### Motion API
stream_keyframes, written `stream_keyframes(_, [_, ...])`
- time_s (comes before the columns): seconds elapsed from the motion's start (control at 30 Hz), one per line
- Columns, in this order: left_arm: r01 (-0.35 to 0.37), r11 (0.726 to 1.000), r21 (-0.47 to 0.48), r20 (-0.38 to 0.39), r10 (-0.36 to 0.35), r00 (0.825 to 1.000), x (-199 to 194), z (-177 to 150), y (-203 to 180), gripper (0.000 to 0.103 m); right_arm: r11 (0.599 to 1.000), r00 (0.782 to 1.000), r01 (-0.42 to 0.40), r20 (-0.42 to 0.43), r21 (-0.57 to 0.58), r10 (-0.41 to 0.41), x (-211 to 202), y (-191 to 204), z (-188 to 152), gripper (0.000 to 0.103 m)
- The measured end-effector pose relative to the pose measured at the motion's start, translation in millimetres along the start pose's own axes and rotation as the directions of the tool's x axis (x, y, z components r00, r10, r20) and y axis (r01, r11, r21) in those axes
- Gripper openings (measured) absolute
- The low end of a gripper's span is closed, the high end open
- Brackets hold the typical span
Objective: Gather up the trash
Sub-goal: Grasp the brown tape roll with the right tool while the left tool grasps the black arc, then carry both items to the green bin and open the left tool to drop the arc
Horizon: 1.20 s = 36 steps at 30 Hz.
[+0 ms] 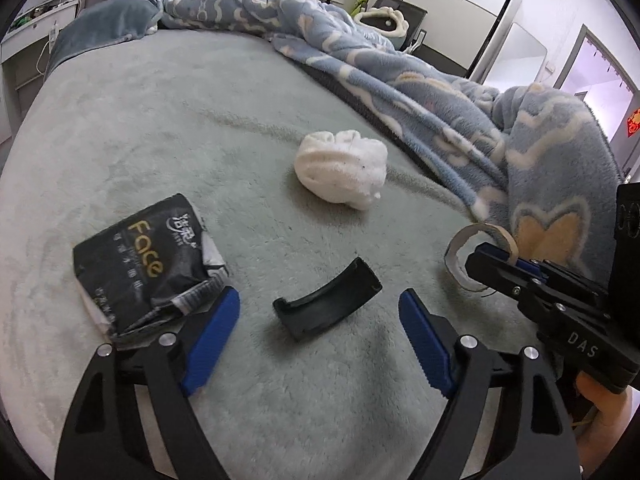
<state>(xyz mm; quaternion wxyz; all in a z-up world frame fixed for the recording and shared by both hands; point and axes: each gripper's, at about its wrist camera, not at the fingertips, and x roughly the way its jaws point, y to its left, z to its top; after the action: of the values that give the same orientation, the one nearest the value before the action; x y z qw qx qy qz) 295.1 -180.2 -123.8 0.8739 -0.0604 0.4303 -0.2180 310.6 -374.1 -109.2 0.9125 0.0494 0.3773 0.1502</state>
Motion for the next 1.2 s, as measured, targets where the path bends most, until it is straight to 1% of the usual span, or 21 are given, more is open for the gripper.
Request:
stream_keyframes(0.07, [-0.009, 1.000, 0.009, 0.002, 0.009, 1.000, 2, 1, -2, 0.080, 1.000, 1.000, -0.003, -0.006, -0.005, 0.003, 2, -1, -1, 0.019])
stream_keyframes(0.13, [-0.022, 1.000, 0.018, 0.008, 0.021, 1.000, 4, 1, -4, 0.072, 1.000, 1.000, -0.004, -0.011, -0.016, 0.003, 3, -2, -2, 0.019])
stream_keyframes(0.33, [-0.022, 1.000, 0.003, 0.020, 0.022, 1.000, 5, 3, -1, 0.055, 1.000, 1.000, -0.010, -0.018, -0.025, 0.010, 3, -1, -3, 0.019])
stream_keyframes(0.37, [-0.022, 1.000, 0.002, 0.021, 0.022, 1.000, 5, 3, -1, 0.055, 1.000, 1.000, -0.012, -0.018, -0.026, 0.012, 2, 0, -3, 0.019])
stream_keyframes(0.43, [-0.016, 1.000, 0.008, 0.027, 0.016, 1.000, 3, 3, -2, 0.049, 1.000, 1.000, -0.012, -0.016, -0.024, 0.012, 1, 1, -2, 0.019])
stream_keyframes(0.63, [0.002, 1.000, 0.030, 0.035, -0.003, 0.999, -4, -1, -5, 0.041, 1.000, 1.000, -0.017, 0.007, -0.005, 0.017, -7, 8, 3, 0.019])
stream_keyframes(0.73, [0.003, 0.999, 0.044, 0.038, -0.005, 0.999, -11, -4, -7, 0.039, 1.000, 1.000, -0.015, 0.014, -0.013, 0.015, -11, 17, 4, 0.019])
stream_keyframes(0.97, [-0.012, 0.999, 0.052, 0.052, 0.010, 0.999, -37, -13, -1, 0.039, 1.000, 1.000, -0.011, 0.014, -0.020, 0.011, -20, 35, -5, 0.019])
stream_keyframes(1.2, [-0.028, 0.998, 0.052, 0.068, 0.024, 0.997, -71, -28, 8, 0.039, 0.999, 0.999, -0.023, 0.028, -0.028, 0.023, -33, 62, -14, 0.019])
